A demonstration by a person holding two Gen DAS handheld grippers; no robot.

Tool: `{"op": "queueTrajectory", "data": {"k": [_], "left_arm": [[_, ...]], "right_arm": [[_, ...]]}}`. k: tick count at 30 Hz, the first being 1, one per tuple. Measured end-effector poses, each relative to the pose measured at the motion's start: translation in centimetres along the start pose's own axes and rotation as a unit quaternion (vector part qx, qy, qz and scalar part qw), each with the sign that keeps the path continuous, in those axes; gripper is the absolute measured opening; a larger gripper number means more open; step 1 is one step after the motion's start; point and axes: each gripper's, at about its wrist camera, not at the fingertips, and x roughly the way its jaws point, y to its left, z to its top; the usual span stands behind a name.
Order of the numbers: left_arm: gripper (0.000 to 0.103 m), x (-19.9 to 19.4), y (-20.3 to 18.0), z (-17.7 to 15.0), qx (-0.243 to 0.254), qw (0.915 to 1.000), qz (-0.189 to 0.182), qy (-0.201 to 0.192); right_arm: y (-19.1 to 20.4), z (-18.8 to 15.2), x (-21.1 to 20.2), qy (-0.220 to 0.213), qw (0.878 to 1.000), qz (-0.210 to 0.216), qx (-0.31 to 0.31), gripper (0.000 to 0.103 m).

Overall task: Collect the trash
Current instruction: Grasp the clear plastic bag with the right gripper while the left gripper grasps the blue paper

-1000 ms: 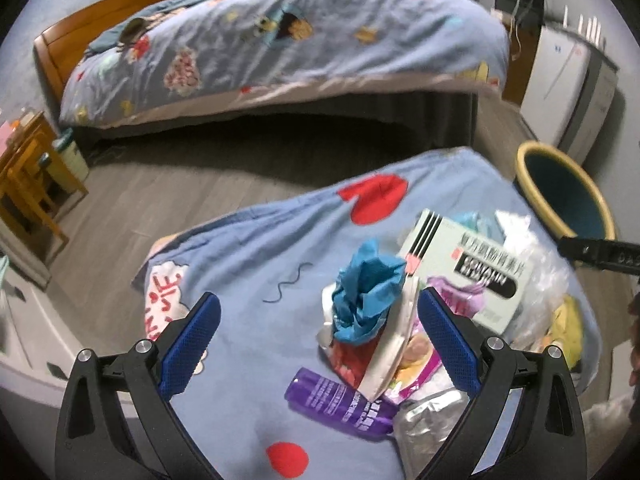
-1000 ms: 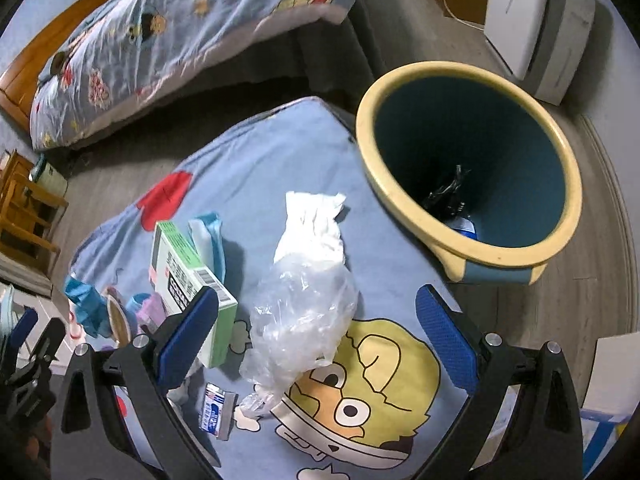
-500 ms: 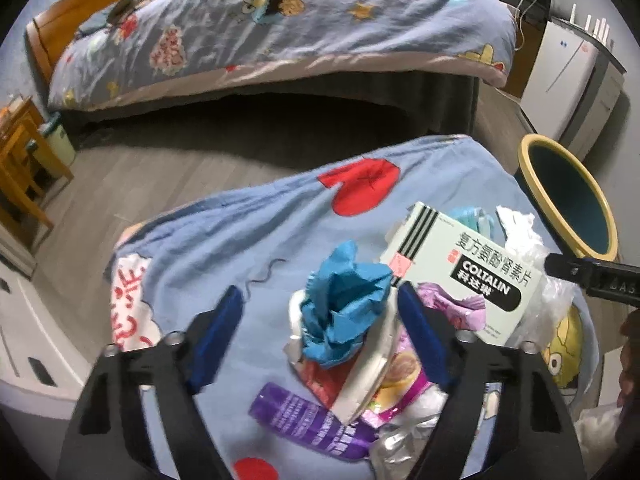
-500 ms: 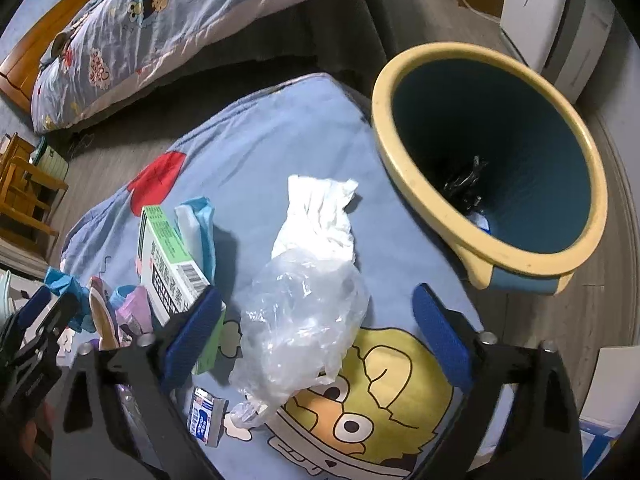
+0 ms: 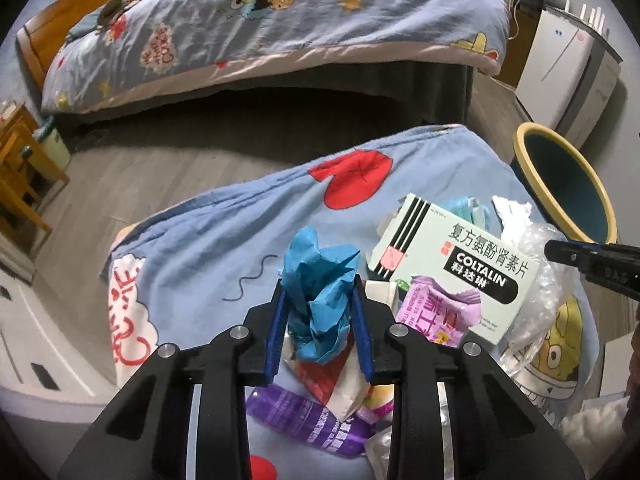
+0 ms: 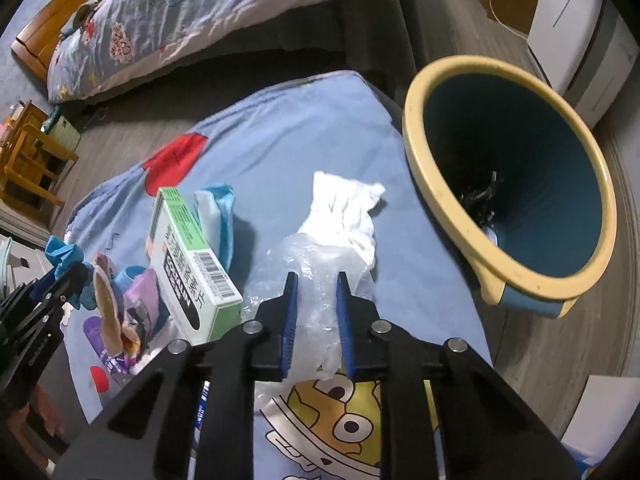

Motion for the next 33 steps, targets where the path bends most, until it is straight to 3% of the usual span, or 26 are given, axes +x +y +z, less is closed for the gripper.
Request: {"op": "queueTrajectory", "data": {"k": [17, 33], "left_arm": [[0.03, -4.2, -0.3, 2.6, -0.005, 0.9969, -0.01, -0.079], [0.03, -6.1, -2.1, 3.6, 0.001, 0.9939, -0.032, -0.106]], "right_arm": [[1.1, 2.4, -5.7, -0.104, 0.993, -0.025, -0.039, 0.016], [1.0, 3.2, -8.2, -0.143, 0.988, -0.017, -0.057, 0.016]]}}
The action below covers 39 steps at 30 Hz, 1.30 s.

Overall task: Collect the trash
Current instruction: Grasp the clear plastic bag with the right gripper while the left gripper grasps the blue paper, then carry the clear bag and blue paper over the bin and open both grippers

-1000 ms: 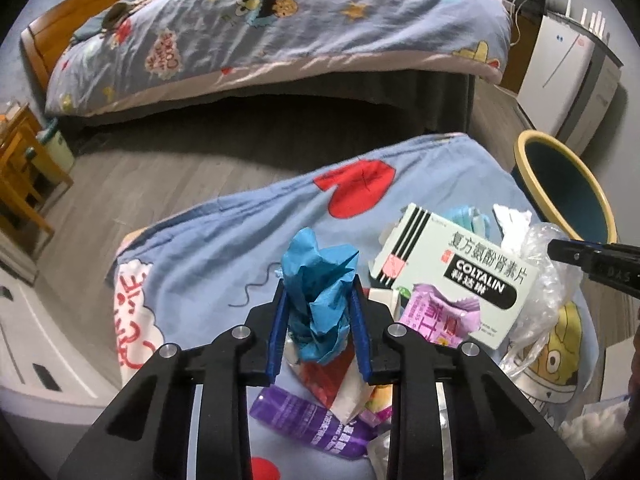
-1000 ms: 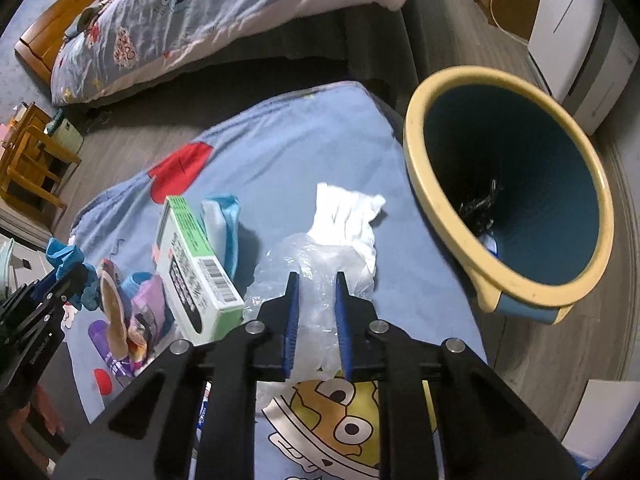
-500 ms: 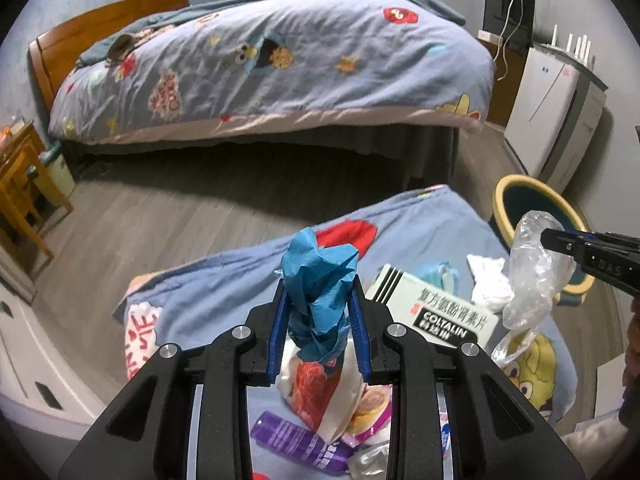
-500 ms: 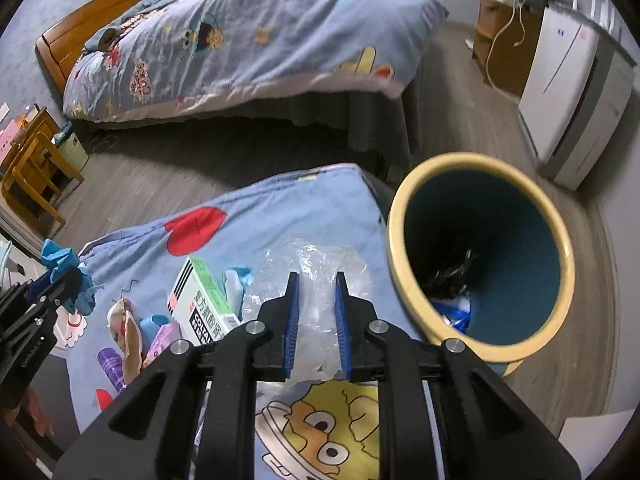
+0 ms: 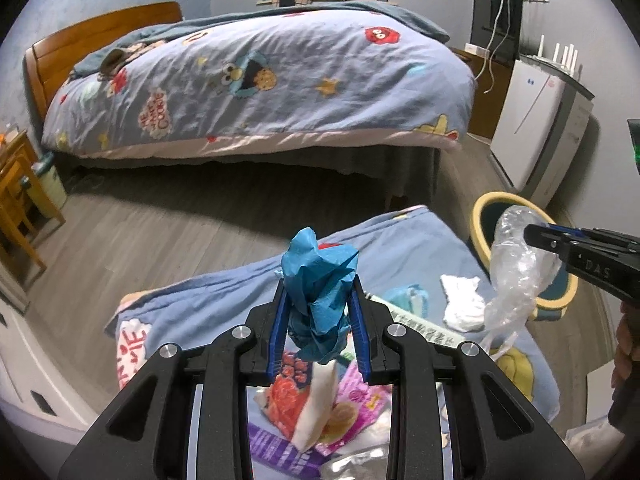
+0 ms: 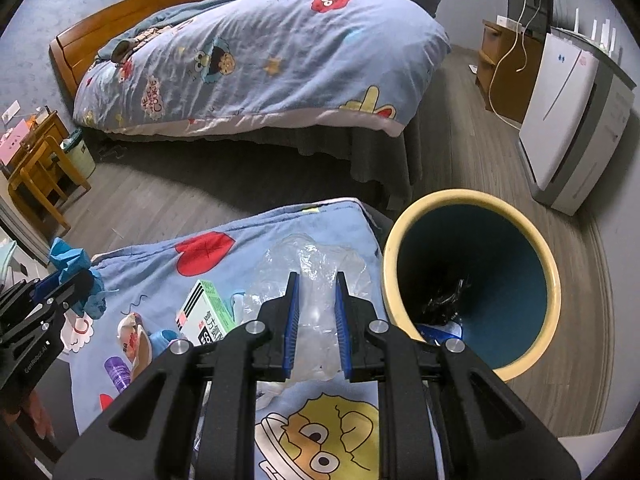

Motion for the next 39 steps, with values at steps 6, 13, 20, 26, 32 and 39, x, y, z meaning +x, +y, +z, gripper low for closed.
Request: {"op": "queueTrajectory", "data": {"k": [6, 13, 20, 26, 32, 39], "left_arm": [[0.03, 0.1, -1.5, 0.4, 0.009, 0.9999, -0.011, -0.002], [0.03, 0.5, -3.6, 0.5, 0.021, 0.9996, -0.02, 0.001], [0.03, 0.5, -5.5, 0.0, 0.034, 0.9986, -0.04, 0.006], [0.03, 1.0, -7.2, -0.5, 0.05, 0.9978, -0.042, 0.016], [0.03, 0.9, -10.3, 0.1, 0.075, 0.9956, -0.055, 0.012], [0.03, 2.1, -14.3, 1.8, 0.06, 0.9935, -0.095, 0.017]], "right_arm": [[-1.0, 0.5, -0.6, -0.008, 1.0, 0.008, 0.01, 0.016], [-3.0, 1.1, -1.2, -0.017, 0.999, 0.01, 0.028, 0.016], [-6.4, 3.6, -3.7, -0.04, 0.998, 0.016, 0.044, 0.016], [-8.8, 5.0, -5.9, -0.064, 0.998, -0.006, 0.023, 0.016], [-12.0, 5.7, -6.4, -0.069, 0.997, -0.017, 0.022, 0.016], [-16.6, 5.6, -5.7, -0.054, 0.997, -0.038, 0.047, 0.016]]}}
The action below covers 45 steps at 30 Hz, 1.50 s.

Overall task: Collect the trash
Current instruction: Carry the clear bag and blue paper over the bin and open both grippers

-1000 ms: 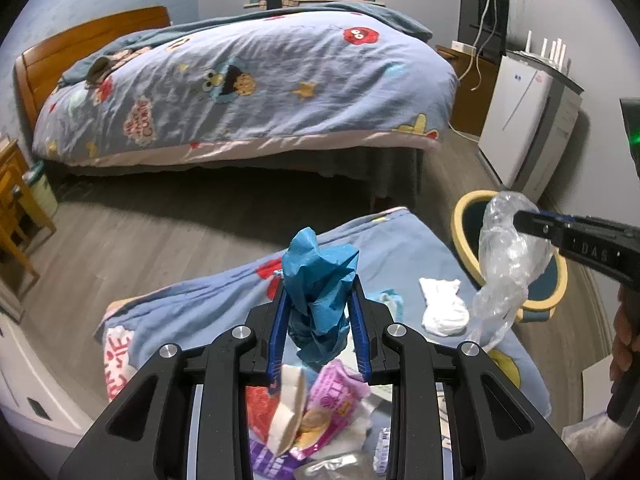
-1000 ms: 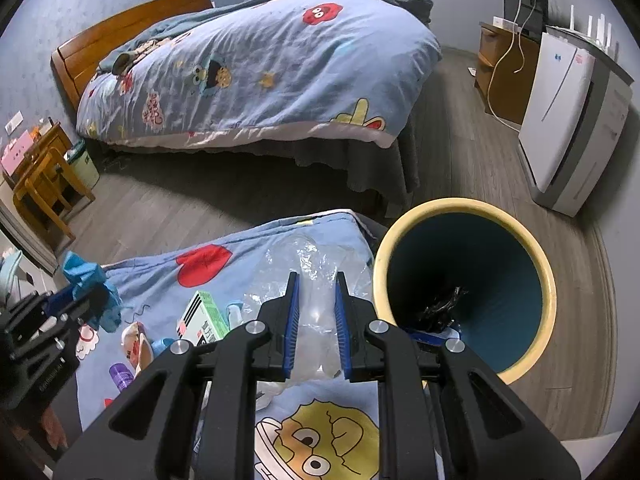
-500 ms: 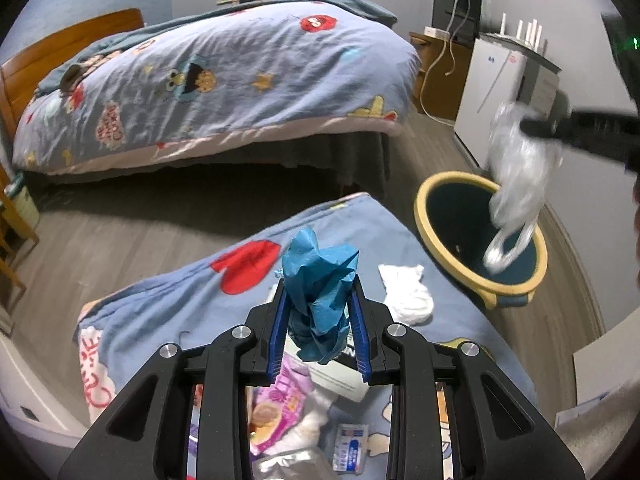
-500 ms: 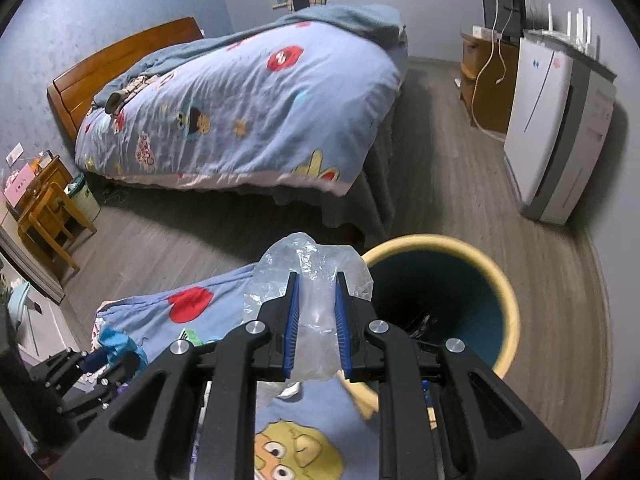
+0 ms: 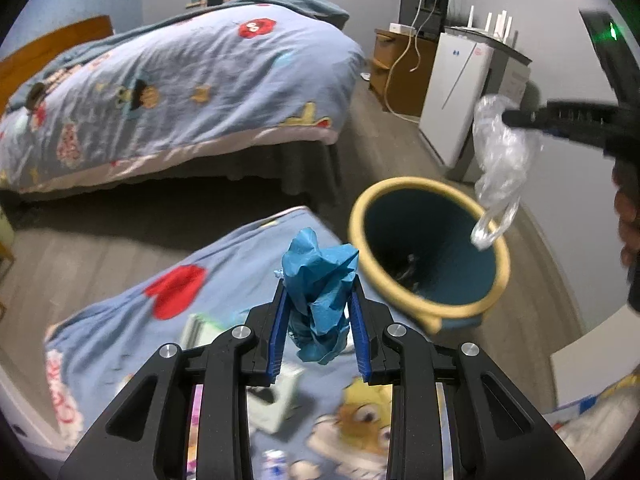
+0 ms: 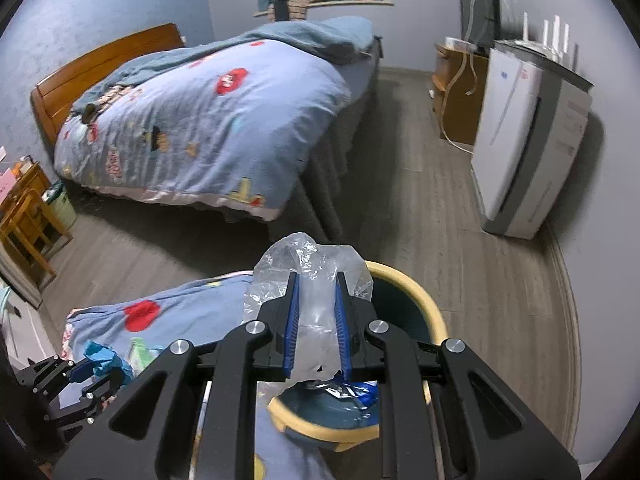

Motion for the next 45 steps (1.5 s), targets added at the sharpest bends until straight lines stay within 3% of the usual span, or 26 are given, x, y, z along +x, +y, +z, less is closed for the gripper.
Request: {"op": "queueTrajectory", "data": {"k": [5, 14, 24, 32, 38, 41, 43, 45], "left_arm": [[0.03, 2.2, -2.2, 2.1, 0.016, 0.9998, -0.003, 0.007], [0.03, 5.6, -5.2, 5.4, 0.041, 0.999, -0.015, 0.015], [0.03, 8.6, -8.5, 5.8, 0.059, 0.9964, -0.049, 0.037], [0.03, 11.5, -9.9, 5.5, 0.064, 0.9949, -0.06, 0.051], [0.03, 11.4, -10.5, 6.3, 0.061, 0.9944, -0.082, 0.026], [0.036, 11.3, -10.6, 6.5, 0.06, 0.9943, -0.087, 0.018], [0.048, 11.5, -10.6, 6.4, 0.061, 0.9946, -0.082, 0.018], [0.055, 11.6, -10.4, 6.2, 0.062, 0.9954, -0.071, 0.016]], "right_arm": [[-2.5, -0.9, 2.1, 0.031, 0.999, -0.024, 0.013, 0.016], [-5.0, -2.2, 5.6, 0.081, 0.995, -0.01, 0.06, 0.016], [-6.9, -4.2, 8.4, 0.131, 0.988, -0.029, 0.082, 0.016], [-6.1, -3.9, 9.3, 0.133, 0.988, -0.027, 0.075, 0.016], [-6.4, -3.7, 9.2, 0.122, 0.989, -0.022, 0.086, 0.016], [-6.6, -3.4, 9.0, 0.113, 0.989, -0.024, 0.094, 0.018], [-6.8, -3.4, 8.9, 0.111, 0.989, -0.031, 0.095, 0.02], [-6.9, -3.3, 8.9, 0.112, 0.988, -0.031, 0.099, 0.03]]}}
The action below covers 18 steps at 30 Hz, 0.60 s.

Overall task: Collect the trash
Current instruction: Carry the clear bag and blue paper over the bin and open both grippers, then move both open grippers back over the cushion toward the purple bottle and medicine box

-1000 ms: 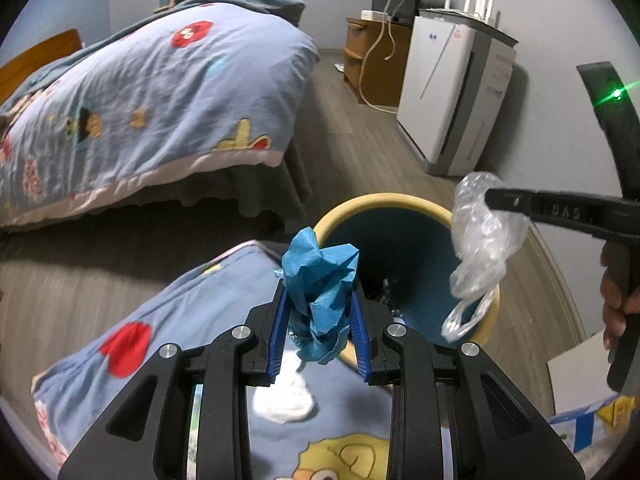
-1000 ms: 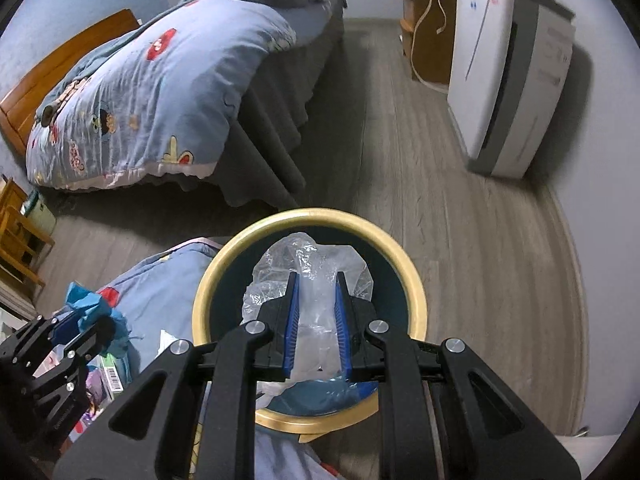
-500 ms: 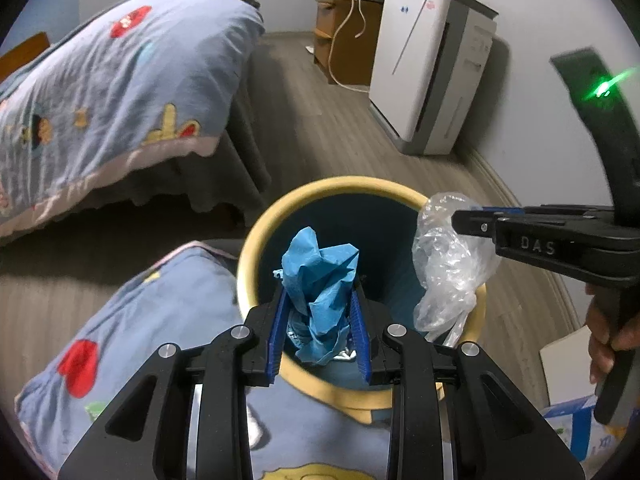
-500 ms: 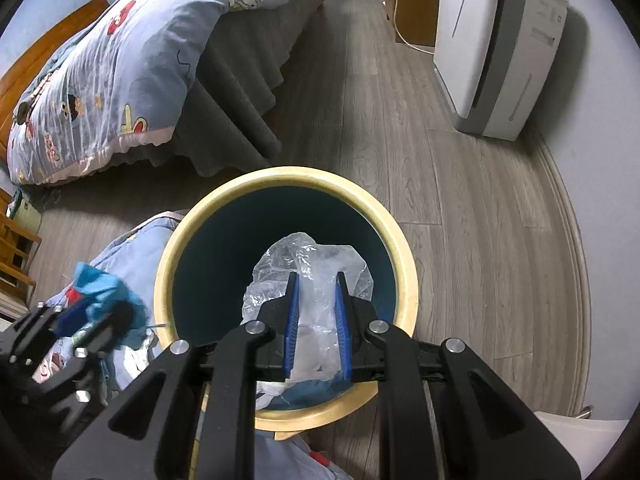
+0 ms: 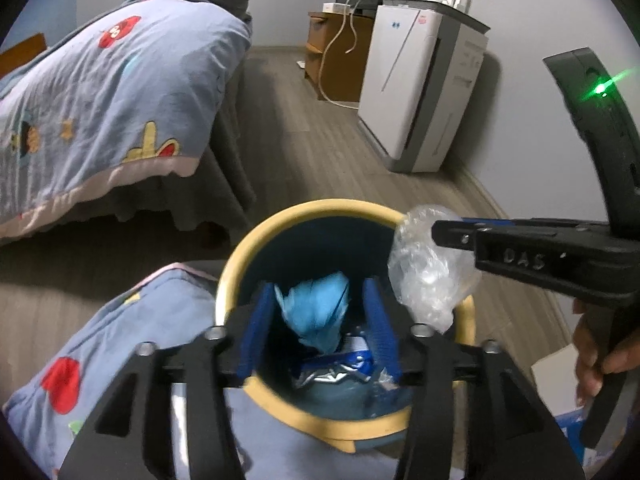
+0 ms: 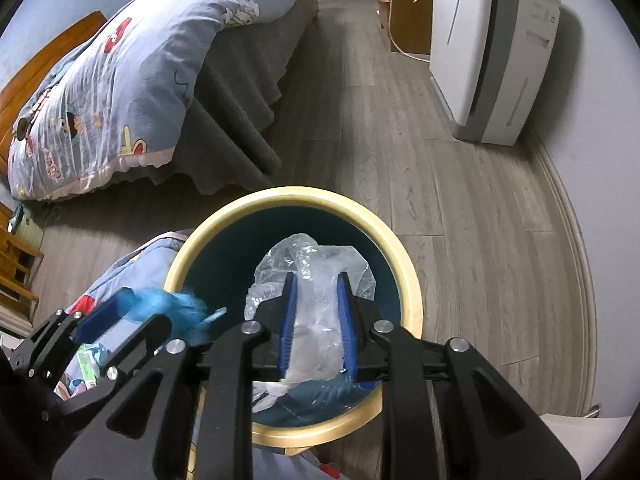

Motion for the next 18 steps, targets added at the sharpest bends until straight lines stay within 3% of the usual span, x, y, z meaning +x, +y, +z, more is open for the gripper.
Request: {"op": "queueTrajectory", "data": {"k": [2, 4, 9, 13, 18], "left_arm": [[0.057, 0.1, 0.3, -0.1, -0.004, 1.0, 0.003, 0.002], [0.067, -0.1, 0.7, -0.3, -0.01, 0.9999, 0.006, 0.002], [0.083, -0.9, 1.2, -0.7, -0.011, 0.9996, 0.025, -0.007], [0.093, -1.6, 1.7, -1.2, -0.01, 0.999, 0.042, -0.01], [0.095, -3.1, 2.8, -1.9, -0.017, 0.9979, 0.062, -0.01]], "right_arm": [[0.0, 0.0, 0.0, 0.0, 1.0, -0.001, 0.0, 0.032], [0.0, 0.0, -0.1, -0.002, 1.0, -0.001, 0.001, 0.037], [-0.2, 0.1, -0.6, -0.013, 1.0, 0.01, 0.019, 0.086], [-0.3, 0.4, -1.1, -0.021, 0.999, 0.012, 0.032, 0.097], [0.5, 0.4, -1.8, -0.024, 0.999, 0.007, 0.034, 0.097]]}}
